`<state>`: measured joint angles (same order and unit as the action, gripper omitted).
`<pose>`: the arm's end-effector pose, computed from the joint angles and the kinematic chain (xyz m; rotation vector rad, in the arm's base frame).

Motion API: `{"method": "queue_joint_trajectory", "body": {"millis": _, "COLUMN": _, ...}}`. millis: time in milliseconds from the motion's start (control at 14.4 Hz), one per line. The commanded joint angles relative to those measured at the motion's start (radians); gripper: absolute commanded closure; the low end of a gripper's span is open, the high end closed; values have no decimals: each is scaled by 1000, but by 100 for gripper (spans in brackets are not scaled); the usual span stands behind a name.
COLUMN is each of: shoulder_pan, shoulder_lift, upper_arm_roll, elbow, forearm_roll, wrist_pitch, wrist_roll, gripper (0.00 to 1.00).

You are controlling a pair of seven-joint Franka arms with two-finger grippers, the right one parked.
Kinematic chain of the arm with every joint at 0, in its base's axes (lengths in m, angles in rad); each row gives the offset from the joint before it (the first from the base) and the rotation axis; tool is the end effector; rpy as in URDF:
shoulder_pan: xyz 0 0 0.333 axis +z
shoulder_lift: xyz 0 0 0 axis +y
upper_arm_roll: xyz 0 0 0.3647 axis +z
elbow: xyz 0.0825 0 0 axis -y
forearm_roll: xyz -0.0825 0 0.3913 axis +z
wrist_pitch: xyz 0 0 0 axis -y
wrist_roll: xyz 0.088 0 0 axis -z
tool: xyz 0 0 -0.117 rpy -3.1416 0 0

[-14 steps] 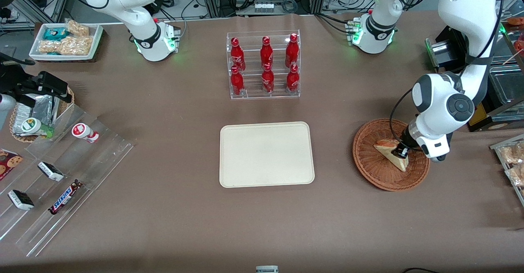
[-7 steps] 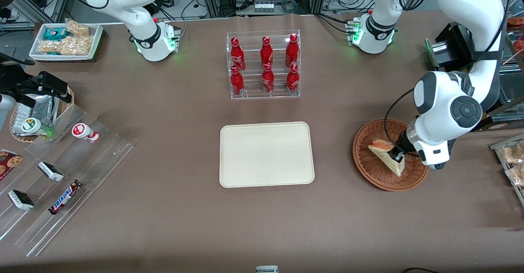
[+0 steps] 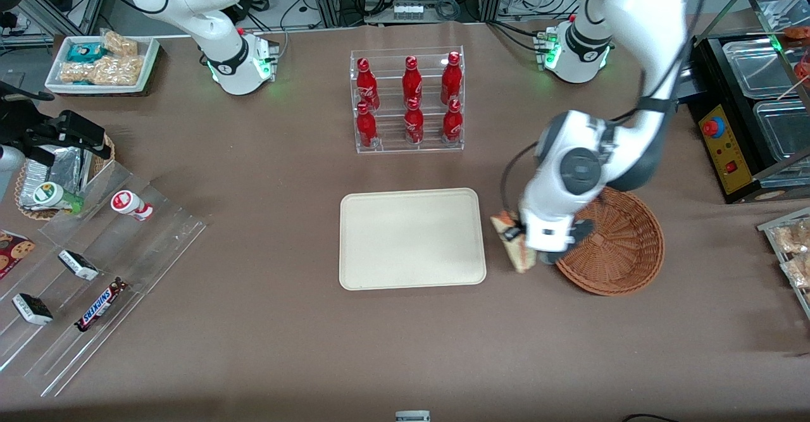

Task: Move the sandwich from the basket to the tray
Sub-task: 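Carry the held sandwich over to the cream tray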

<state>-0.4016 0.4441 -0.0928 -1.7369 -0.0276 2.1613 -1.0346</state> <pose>0.6054 -0.3200 0.3527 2.9847 0.8653 -0.0877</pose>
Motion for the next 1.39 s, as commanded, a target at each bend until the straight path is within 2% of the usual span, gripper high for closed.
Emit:
{"method": "queue_joint_trajectory", "body": {"millis": 0, "shoulder_pan": -83, "shoulder_lift": 103, "upper_arm_roll": 5, "elbow": 109, "forearm_roll": -8, "wrist_pitch": 38, "wrist_roll": 134, "gripper": 93}}
{"method": "queue_joint_trajectory", "body": {"millis": 139, "shoulder_pan": -140, "shoulder_lift": 149, "upper_arm_roll": 2, "elbow": 137, "forearm_roll": -5, "wrist_pitch": 93, "wrist_roll": 185, "gripper": 93}}
{"method": "queue_joint_trajectory", "body": {"millis": 417, "shoulder_pan": -227, "shoulder_lift": 185, "upper_arm_roll": 2, "elbow": 151, "forearm_roll": -9, "wrist_pitch": 175, "wrist_roll": 174, "gripper": 94}}
{"method": "queue_joint_trajectory", "body": {"millis": 765, "shoulder_pan": -259, "shoulder_lift": 183, "upper_arm_roll": 2, "elbow": 151, "forearm_roll": -12, "wrist_pitch": 184, "wrist_roll": 94, "gripper": 93}}
{"method": "queue_joint_trajectory", "body": {"millis": 1043, "shoulder_pan": -260, "shoulder_lift": 192, "upper_arm_roll": 1, "elbow": 151, "forearm_roll": -46, "wrist_pitch": 187, "wrist_roll": 76, "gripper": 90}}
{"method": "queue_joint_trajectory", "body": {"millis": 1183, "shoulder_pan": -260, "shoulder_lift": 197, "upper_arm_roll": 1, "elbow": 151, "forearm_roll": -46, "wrist_pitch": 189, "wrist_roll": 76, "gripper": 82}}
{"method": "queue_joint_trajectory", "body": {"millis": 1252, "shoulder_pan": -260, "shoulder_lift": 209, "upper_arm_roll": 1, "elbow": 151, "forearm_roll": -48, "wrist_pitch": 209, "wrist_roll": 76, "gripper": 66}}
{"method": "queue_joint_trajectory", "body": {"millis": 1322, "shoulder_pan": -261, "shoulder_lift": 222, "upper_arm_roll": 1, "elbow": 149, "forearm_roll": -48, "wrist_pitch": 241, "wrist_roll": 74, "gripper": 54}}
